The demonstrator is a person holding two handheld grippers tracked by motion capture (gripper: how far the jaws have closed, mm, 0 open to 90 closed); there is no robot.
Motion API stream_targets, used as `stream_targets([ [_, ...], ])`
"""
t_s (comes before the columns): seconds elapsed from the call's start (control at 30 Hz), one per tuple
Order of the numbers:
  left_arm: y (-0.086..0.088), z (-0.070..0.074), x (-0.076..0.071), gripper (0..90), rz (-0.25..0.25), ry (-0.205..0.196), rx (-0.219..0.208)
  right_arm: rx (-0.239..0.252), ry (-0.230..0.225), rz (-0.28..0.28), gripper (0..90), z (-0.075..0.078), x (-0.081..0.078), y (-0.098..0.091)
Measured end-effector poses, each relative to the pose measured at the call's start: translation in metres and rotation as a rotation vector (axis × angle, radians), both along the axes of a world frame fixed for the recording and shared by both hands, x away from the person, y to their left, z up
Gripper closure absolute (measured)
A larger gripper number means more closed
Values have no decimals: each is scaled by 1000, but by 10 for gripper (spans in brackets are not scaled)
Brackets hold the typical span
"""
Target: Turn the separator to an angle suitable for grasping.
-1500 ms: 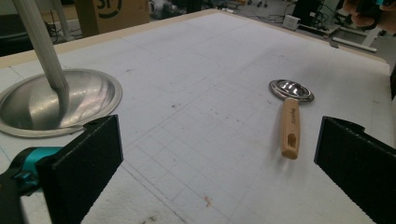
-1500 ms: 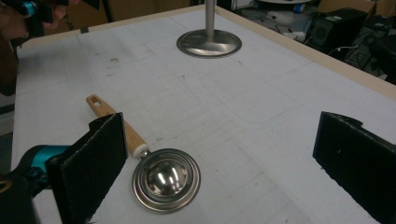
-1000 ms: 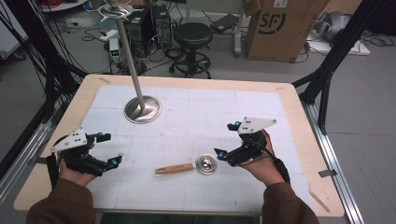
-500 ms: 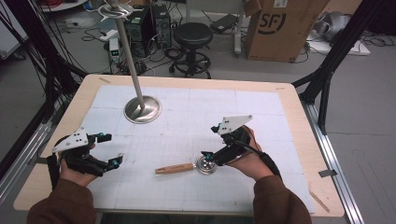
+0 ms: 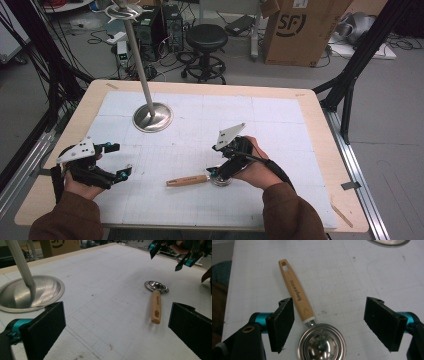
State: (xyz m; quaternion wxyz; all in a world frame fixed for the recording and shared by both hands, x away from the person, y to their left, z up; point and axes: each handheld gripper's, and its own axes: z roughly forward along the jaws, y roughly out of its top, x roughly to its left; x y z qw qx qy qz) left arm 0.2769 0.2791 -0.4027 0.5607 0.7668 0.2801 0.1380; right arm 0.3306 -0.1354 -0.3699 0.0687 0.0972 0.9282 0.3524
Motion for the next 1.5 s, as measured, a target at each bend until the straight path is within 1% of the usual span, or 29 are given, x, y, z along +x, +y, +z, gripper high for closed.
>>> stream_targets([
  [0.13,-2,-2,0,16,-1,5,14,-57,14,14,237,-9,2,10],
  [0.23,-2,-2,0,16,-3,5,13,-87,14,32,249,-13,2,16],
  [0.33,-1,-1,0,16,1,5,9,-128,3,34,255,-17,1,19],
  [0.37,-1,-1,1,16,2,4,10,-128,3,34,255,-17,1,19],
  [0.4,-1,-2,1,16,2,5,10,-145,0,43,258,-20,0,22],
  [0.47,-2,-2,1,16,-2,5,14,-144,6,50,262,-22,0,24],
  [0.5,-2,-2,1,16,-2,5,15,-172,-2,66,264,-25,-1,28],
  [0.53,-2,-2,1,16,-2,5,16,-190,14,64,266,-27,-2,29],
  [0.6,-2,-2,1,16,-2,5,16,-212,14,67,269,-30,-2,32],
  [0.63,-2,-2,1,16,-2,5,16,-212,14,67,269,-30,-2,32],
  [0.67,-2,-2,1,16,0,4,16,-228,16,72,272,-33,-1,35],
  [0.73,-2,-2,1,16,-2,5,16,-230,20,73,280,-33,-1,37],
  [0.9,-3,-2,1,16,-6,6,20,-262,19,101,311,-36,-1,46],
  [0.93,-2,-2,1,16,-6,6,19,-273,21,100,318,-36,-2,47],
  [0.97,-2,-2,1,16,-6,5,19,-271,18,108,324,-37,-2,47],
  [1.1,-2,-2,0,16,-3,6,18,-299,22,117,347,-41,-2,48],
  [1.13,-2,-2,1,16,-5,5,18,-299,22,117,347,-41,-2,48],
  [1.17,-2,-2,1,16,-5,6,19,-315,27,126,361,-42,-3,49],
  [1.23,-2,-2,1,16,-6,7,20,-320,35,124,364,-43,-3,49],
  [1.33,-3,-2,1,16,-8,7,21,-339,40,138,420,-45,-3,51],
  [1.37,-3,-2,1,16,-9,8,20,-339,40,138,420,-45,-3,51],
  [1.43,-3,-3,1,16,-8,11,20,-364,31,132,442,-46,-5,52],
  [1.5,-3,-3,1,16,-9,11,23,-358,32,139,447,-47,-4,52],
])
